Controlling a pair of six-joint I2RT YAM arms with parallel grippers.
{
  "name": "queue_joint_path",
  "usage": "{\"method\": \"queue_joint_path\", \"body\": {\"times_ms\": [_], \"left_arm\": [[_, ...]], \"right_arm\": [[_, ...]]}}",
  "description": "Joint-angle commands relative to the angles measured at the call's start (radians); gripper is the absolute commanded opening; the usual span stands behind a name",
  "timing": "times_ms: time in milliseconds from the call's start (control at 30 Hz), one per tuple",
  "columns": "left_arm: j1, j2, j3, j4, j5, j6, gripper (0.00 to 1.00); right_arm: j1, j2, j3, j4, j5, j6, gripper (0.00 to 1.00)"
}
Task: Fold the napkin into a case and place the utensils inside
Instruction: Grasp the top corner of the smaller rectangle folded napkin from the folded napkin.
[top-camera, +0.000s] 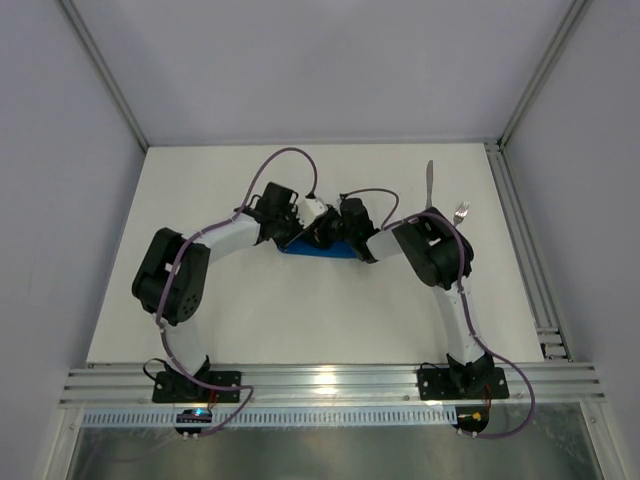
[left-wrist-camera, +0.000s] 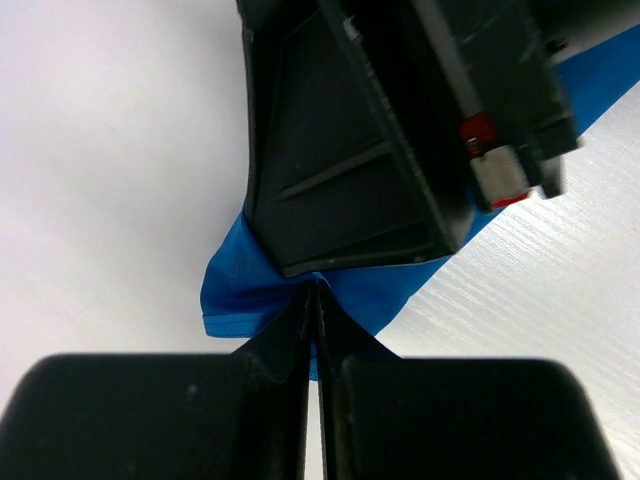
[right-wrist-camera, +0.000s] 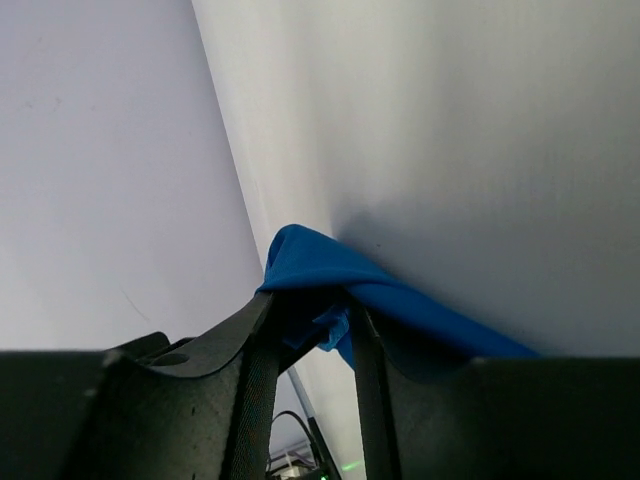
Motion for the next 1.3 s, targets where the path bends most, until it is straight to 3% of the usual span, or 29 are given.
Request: {"method": "queue_joint_path", "body": {"times_ms": [0,300,367,467,1267], "left_arm": [[0.012,0.017,0.020,-0.015,0.000,-0.036,0.00],[0.013,0.008,0.029,-0.021,0.005,-0.046,0.00],[0.013,0.005,0.024,-0.015,0.011,-0.046,0.00],[0.013,-0.003,0.023,-0.016,0.019,-0.050,0.00],[0.013,-0.061,-0.006,-0.015,0.086,-0.032,0.00]], "right_arm": [[-0.020,-0.095,-0.024,0.024,-0.033,-0.074,0.37],[-0.023,-0.116,-0.084,0.061,-0.099,-0.089,0.36],[-0.022,-0.122,-0.114,0.074,-0.101,-0.086,0.28],[-0.016,-0.094,-0.115,0.105,-0.107,-0.066,0.04],[0.024,0.084,0.080,0.077,-0.006,0.021,0.04]]}}
